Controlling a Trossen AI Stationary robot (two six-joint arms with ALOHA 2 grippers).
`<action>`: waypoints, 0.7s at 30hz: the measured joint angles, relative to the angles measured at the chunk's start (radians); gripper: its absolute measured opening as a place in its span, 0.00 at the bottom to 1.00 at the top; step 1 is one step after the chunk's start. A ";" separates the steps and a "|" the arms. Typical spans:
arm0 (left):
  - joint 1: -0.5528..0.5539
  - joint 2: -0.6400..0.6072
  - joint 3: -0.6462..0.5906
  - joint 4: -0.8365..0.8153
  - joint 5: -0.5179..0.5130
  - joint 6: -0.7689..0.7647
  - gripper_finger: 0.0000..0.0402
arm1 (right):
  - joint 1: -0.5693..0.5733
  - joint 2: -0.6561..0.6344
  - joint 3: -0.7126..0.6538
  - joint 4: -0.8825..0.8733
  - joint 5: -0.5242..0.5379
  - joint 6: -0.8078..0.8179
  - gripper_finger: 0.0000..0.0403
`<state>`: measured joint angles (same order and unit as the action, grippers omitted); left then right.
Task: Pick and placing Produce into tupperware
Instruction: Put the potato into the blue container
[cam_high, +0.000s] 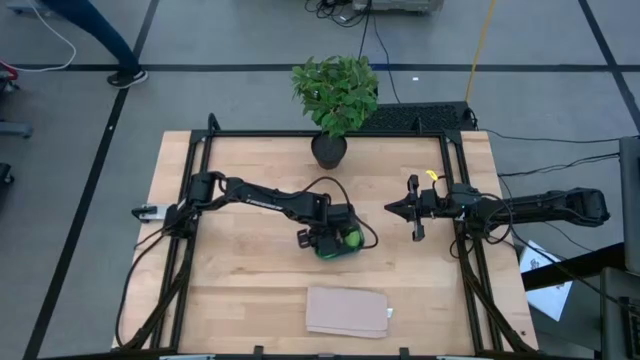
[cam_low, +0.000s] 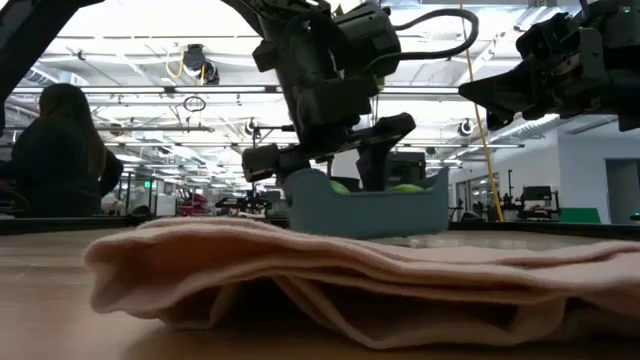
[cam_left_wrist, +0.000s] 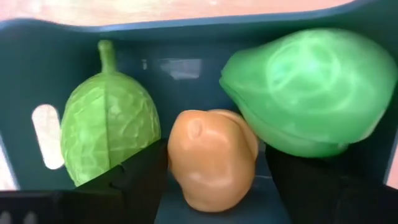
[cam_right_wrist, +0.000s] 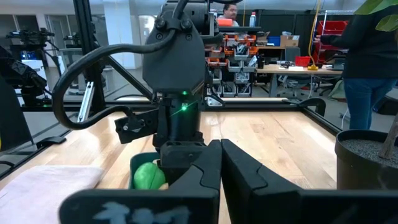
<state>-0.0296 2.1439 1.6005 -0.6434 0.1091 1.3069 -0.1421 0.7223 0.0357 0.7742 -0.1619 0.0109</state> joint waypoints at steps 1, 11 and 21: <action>0.000 0.000 0.000 0.003 -0.004 0.000 0.70 | 0.000 0.000 0.000 0.000 0.000 0.000 0.00; -0.002 -0.001 0.000 0.011 -0.012 0.022 0.71 | 0.000 0.000 0.000 0.000 0.000 0.000 0.00; -0.045 -0.002 0.001 0.063 -0.124 0.140 0.65 | 0.000 0.000 0.000 0.000 0.000 0.000 0.00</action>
<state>-0.0750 2.1422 1.6010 -0.5800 -0.0147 1.4468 -0.1421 0.7223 0.0357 0.7742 -0.1619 0.0109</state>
